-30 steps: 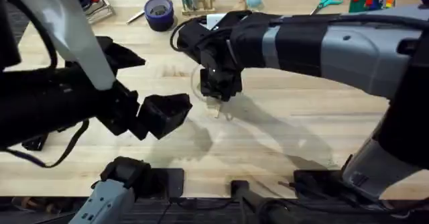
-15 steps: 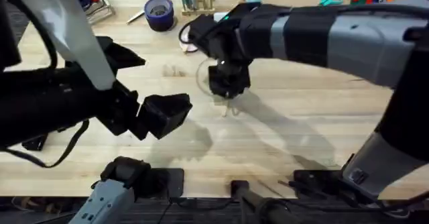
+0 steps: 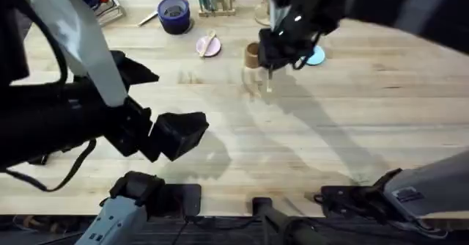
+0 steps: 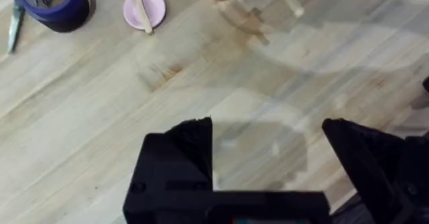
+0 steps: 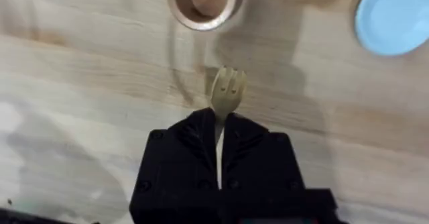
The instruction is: Pick up a utensil and set it on the pink plate, then put the other utensil in the container.
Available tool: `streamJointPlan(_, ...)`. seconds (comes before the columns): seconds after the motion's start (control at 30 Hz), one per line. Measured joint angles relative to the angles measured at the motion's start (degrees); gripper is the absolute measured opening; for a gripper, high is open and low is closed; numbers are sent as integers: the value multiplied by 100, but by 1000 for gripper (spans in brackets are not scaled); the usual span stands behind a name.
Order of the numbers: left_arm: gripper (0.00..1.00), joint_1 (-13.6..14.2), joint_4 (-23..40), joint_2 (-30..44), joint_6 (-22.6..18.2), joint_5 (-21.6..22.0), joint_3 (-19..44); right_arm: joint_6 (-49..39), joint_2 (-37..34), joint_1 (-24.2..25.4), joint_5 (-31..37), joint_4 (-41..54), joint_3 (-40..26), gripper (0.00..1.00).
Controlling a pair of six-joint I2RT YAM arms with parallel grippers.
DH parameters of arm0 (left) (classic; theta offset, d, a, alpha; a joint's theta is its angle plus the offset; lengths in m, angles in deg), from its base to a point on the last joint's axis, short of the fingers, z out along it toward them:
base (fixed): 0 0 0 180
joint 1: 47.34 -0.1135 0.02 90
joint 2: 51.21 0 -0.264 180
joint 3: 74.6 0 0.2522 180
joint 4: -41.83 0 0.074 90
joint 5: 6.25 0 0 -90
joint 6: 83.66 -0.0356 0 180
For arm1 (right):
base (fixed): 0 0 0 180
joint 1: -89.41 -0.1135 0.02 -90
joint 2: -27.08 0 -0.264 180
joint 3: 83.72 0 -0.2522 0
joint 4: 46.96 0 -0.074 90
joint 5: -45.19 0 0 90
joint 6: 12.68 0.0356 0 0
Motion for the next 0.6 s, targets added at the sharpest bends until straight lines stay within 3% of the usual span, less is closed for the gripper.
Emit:
streamJointPlan(0.27,993,0,56,0,0,1,0,-1770,1393,229,0,-481,0,31)
streamJointPlan(0.47,993,0,56,0,-1,1,0,-2856,1843,346,-28,-935,0,31)
streamJointPlan(0.6,993,0,56,0,-1,1,0,-3589,1994,501,-566,-1027,0,31)
